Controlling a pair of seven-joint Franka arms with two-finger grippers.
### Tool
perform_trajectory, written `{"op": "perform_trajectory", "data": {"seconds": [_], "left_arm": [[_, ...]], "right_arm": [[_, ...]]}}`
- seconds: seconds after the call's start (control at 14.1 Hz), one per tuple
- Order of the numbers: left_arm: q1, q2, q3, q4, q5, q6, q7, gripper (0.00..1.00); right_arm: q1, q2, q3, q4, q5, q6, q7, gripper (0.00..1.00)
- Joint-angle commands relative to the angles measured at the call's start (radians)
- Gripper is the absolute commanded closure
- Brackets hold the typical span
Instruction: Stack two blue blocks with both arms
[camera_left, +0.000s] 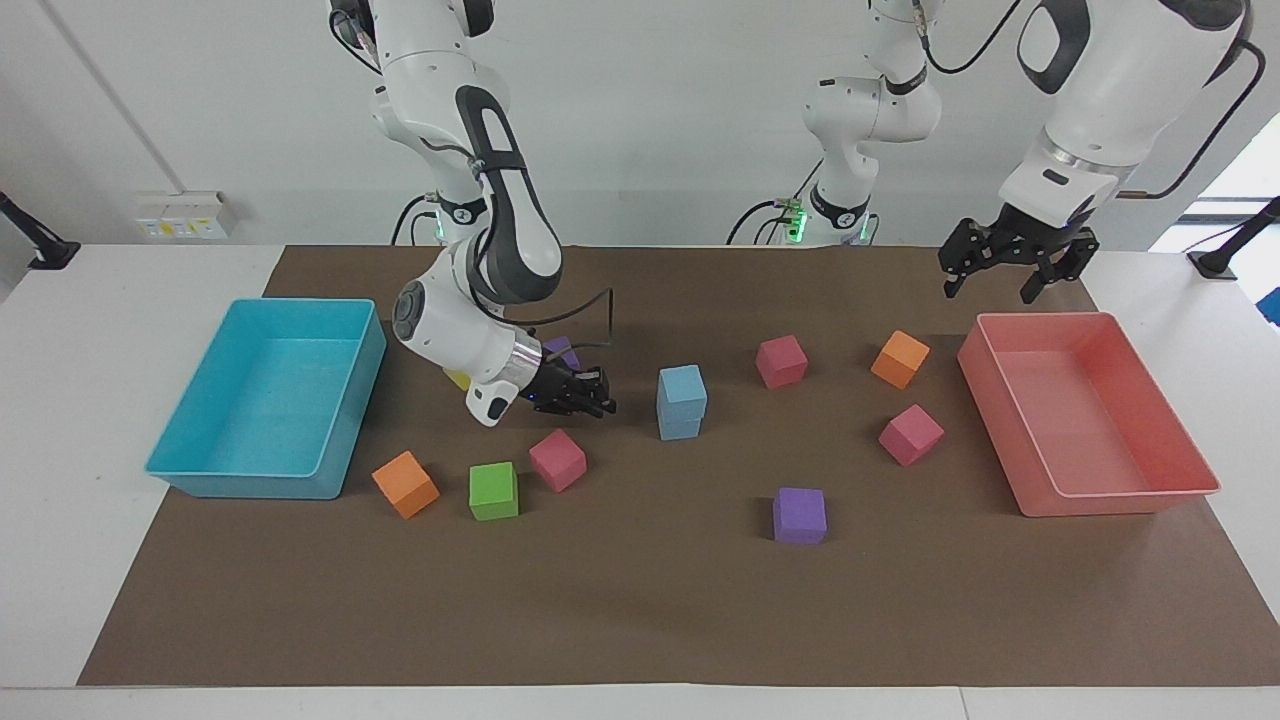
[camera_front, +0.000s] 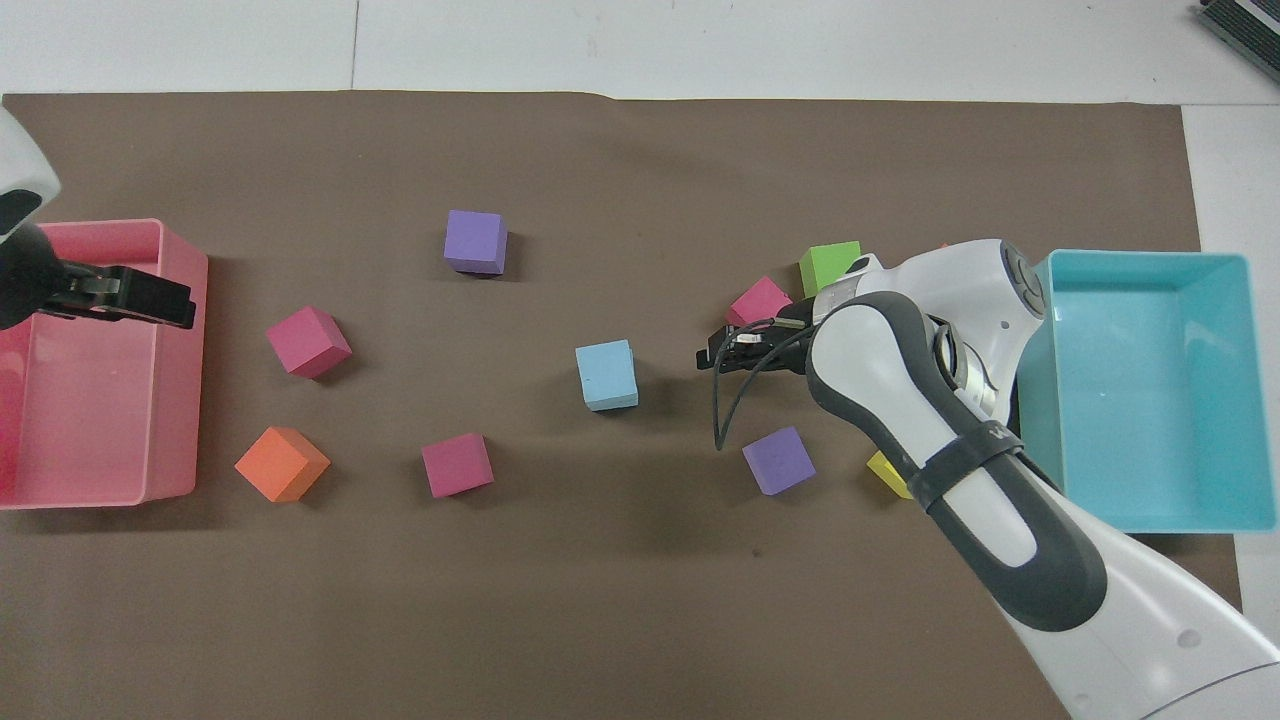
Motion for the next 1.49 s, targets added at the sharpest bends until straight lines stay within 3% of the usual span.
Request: {"op": "perform_trajectory", "data": {"seconds": [0.0, 0.28, 0.57, 0.78, 1.21, 1.42], "left_arm": [[0.043, 0.015, -0.005, 0.077, -0.012, -0.053, 0.025, 0.00], [0.055, 0.023, -0.012, 0.121, -0.012, -0.115, 0.027, 0.00], [0.043, -0.020, -0.026, 0.098, -0.013, -0.242, 0.019, 0.00], [0.045, -0.021, -0.026, 0.096, -0.016, -0.248, 0.013, 0.00], [0.043, -0.021, -0.028, 0.095, -0.013, -0.239, 0.016, 0.00], [0.043, -0.034, -0.028, 0.073, -0.013, -0.232, 0.019, 0.00]], "right_arm": [[-0.017, -0.064, 0.009, -0.006, -0.134, -0.013, 0.108, 0.00], [-0.034, -0.120, 0.007, 0.007, -0.375, -0.032, 0.226, 0.00], [-0.063, -0.137, 0.000, 0.118, -0.636, -0.197, 0.296, 0.00], [-0.077, -0.183, 0.000, 0.141, -0.793, -0.250, 0.297, 0.00], [-0.174, -0.302, 0.001, 0.142, -0.808, -0.309, 0.293, 0.00], [-0.180, -0.316, -0.017, 0.179, -0.817, -0.368, 0.294, 0.00]]}}
